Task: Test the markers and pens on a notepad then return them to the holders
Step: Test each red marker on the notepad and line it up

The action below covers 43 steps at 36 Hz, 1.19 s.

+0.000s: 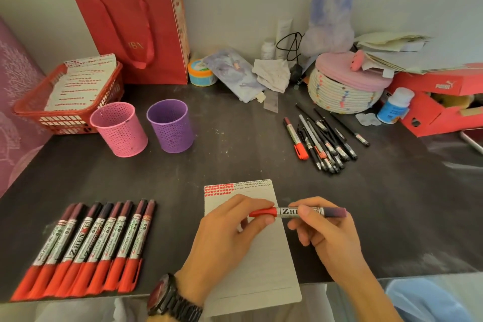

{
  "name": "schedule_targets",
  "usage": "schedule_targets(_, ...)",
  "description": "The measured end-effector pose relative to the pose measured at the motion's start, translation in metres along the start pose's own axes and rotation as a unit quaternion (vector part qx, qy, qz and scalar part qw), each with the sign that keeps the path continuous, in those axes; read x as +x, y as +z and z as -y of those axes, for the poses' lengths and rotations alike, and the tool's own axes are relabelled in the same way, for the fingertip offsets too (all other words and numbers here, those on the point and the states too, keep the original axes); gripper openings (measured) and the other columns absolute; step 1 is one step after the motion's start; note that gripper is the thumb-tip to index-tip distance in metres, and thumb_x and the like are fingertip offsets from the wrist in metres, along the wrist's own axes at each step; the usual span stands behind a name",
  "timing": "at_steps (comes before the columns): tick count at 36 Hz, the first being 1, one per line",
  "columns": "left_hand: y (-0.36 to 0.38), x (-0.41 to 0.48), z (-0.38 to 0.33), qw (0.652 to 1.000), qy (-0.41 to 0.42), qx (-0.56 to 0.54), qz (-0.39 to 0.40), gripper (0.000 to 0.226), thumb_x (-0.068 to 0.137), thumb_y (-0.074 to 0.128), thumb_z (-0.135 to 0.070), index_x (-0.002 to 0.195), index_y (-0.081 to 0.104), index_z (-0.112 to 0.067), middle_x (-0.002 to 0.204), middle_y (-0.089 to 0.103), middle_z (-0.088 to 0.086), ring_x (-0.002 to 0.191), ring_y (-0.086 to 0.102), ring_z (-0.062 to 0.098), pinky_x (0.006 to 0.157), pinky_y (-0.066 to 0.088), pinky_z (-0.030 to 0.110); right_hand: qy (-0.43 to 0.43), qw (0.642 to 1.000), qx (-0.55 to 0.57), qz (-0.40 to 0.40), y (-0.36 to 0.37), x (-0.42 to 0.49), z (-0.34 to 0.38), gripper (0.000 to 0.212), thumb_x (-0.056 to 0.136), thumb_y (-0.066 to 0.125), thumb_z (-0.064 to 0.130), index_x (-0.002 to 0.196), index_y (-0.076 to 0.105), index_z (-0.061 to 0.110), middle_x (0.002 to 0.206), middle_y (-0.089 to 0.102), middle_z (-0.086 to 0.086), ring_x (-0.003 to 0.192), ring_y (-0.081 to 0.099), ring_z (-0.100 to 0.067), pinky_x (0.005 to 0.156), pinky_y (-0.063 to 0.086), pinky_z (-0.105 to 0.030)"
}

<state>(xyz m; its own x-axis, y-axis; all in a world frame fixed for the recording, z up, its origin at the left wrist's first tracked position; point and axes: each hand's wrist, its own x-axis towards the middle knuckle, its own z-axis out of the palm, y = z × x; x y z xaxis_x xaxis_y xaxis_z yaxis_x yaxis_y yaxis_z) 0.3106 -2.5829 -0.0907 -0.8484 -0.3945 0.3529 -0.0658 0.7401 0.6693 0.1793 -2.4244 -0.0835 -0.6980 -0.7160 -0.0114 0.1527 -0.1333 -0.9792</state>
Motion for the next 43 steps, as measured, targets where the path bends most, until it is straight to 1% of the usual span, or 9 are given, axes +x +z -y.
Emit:
schedule_targets(3, -0.012, 0.003, -0.009, 1.000, 0.007, -0.019, -0.004, 0.026, 0.092, 0.057, -0.057, 0.115, 0.060, -0.047, 0.105, 0.062, -0.031, 0.089, 0.062, 0.007, 0.071, 0.045, 0.008, 0.028, 0.999, -0.023, 0.015, -0.007, -0.007, 0.010, 0.052, 0.070, 0.084, 0.055, 0.102, 0.080, 0.014, 0.075, 0.070, -0.017, 0.052, 0.053, -0.018, 0.051, 0.042, -0.026)
schedule_targets(9, -0.040, 0.005, -0.022, 0.997, -0.013, -0.070, -0.010, 0.031, 0.081, 0.065, -0.058, 0.111, 0.063, -0.050, 0.099, 0.068, -0.024, 0.084, 0.062, 0.014, 0.066, 0.047, 0.015, 0.022, 0.979, -0.180, 0.094, 0.000, -0.022, 0.037, 0.029, 0.079, 0.067, 0.049, 0.105, 0.077, 0.041, 0.075, 0.073, -0.006, 0.051, 0.051, -0.006, 0.052, 0.044, -0.017)
schedule_targets(13, -0.054, 0.012, -0.029, 0.978, -0.038, -0.204, 0.006, 0.052, 0.081, 0.069, -0.060, 0.128, 0.052, -0.047, 0.110, 0.068, -0.011, 0.096, 0.065, 0.017, 0.079, 0.050, 0.023, -0.010, 0.985, -0.163, 0.063, 0.025, -0.027, 0.038, 0.024, 0.080, 0.063, 0.049, 0.098, 0.074, 0.038, 0.066, 0.065, -0.001, 0.054, 0.051, -0.002, 0.053, 0.040, -0.012)
schedule_targets(18, -0.063, 0.029, -0.047, 0.832, -0.167, -0.518, -0.108, 0.046, 0.085, 0.056, -0.058, 0.108, 0.071, -0.021, 0.105, 0.070, 0.011, 0.098, 0.067, 0.030, 0.086, 0.052, 0.042, 0.006, 0.997, -0.073, 0.022, 0.056, -0.032, 0.025, 0.028, 0.078, 0.065, 0.049, 0.098, 0.074, 0.032, 0.059, 0.055, 0.000, 0.055, 0.043, -0.010, 0.050, 0.036, -0.017)
schedule_targets(21, -0.067, 0.039, -0.054, 0.720, -0.201, -0.647, -0.148, 0.045, 0.085, 0.059, -0.057, 0.083, 0.069, -0.013, 0.077, 0.061, 0.007, 0.072, 0.062, 0.026, 0.069, 0.051, 0.035, 0.014, 0.998, -0.054, 0.023, 0.068, -0.036, 0.019, 0.025, 0.078, 0.065, 0.047, 0.095, 0.075, 0.032, 0.058, 0.052, 0.002, 0.054, 0.042, -0.008, 0.049, 0.035, -0.015)
schedule_targets(24, -0.069, 0.045, -0.057, 0.662, -0.197, -0.709, -0.141, 0.040, 0.091, 0.053, -0.052, 0.070, 0.054, -0.018, 0.061, 0.039, -0.004, 0.051, 0.039, 0.015, 0.049, 0.036, 0.026, 0.026, 0.998, -0.058, 0.018, 0.076, -0.041, 0.017, 0.028, 0.075, 0.063, 0.056, 0.095, 0.074, 0.039, 0.058, 0.052, 0.004, 0.051, 0.042, -0.004, 0.050, 0.036, -0.012)
schedule_targets(30, -0.059, 0.040, -0.059, 0.654, -0.188, -0.726, -0.094, 0.046, 0.097, 0.049, -0.046, 0.060, 0.039, -0.020, 0.044, 0.021, -0.009, 0.037, 0.015, 0.008, 0.038, 0.015, 0.024, 0.020, 0.998, -0.051, -0.035, 0.085, -0.057, 0.022, 0.029, 0.074, 0.063, 0.057, 0.097, 0.070, 0.041, 0.054, 0.039, 0.000, 0.050, 0.032, -0.010, 0.049, 0.031, -0.020)
schedule_targets(36, -0.047, 0.033, -0.061, 0.645, -0.234, -0.720, -0.100, 0.047, 0.095, 0.048, -0.045, 0.057, 0.034, -0.020, 0.043, 0.020, -0.010, 0.035, 0.014, 0.006, 0.033, 0.017, 0.021, -0.046, 0.981, -0.155, -0.110, 0.091, -0.080, 0.025, 0.016, 0.079, 0.061, 0.051, 0.089, 0.069, 0.042, 0.060, 0.057, 0.001, 0.050, 0.041, -0.003, 0.050, 0.036, -0.009)
schedule_targets(43, -0.042, 0.027, -0.061, 0.640, -0.263, -0.714, -0.110, 0.046, 0.095, 0.046, -0.043, 0.057, 0.033, -0.021, 0.043, 0.019, -0.010, 0.033, 0.014, 0.005, 0.030, 0.018, 0.019, -0.103, 0.956, -0.236, -0.140, 0.101, -0.090, 0.025, 0.019, 0.087, 0.063, 0.036, 0.097, 0.073, 0.023, 0.057, 0.051, 0.023, 0.047, 0.044, -0.001, 0.047, 0.030, -0.003)
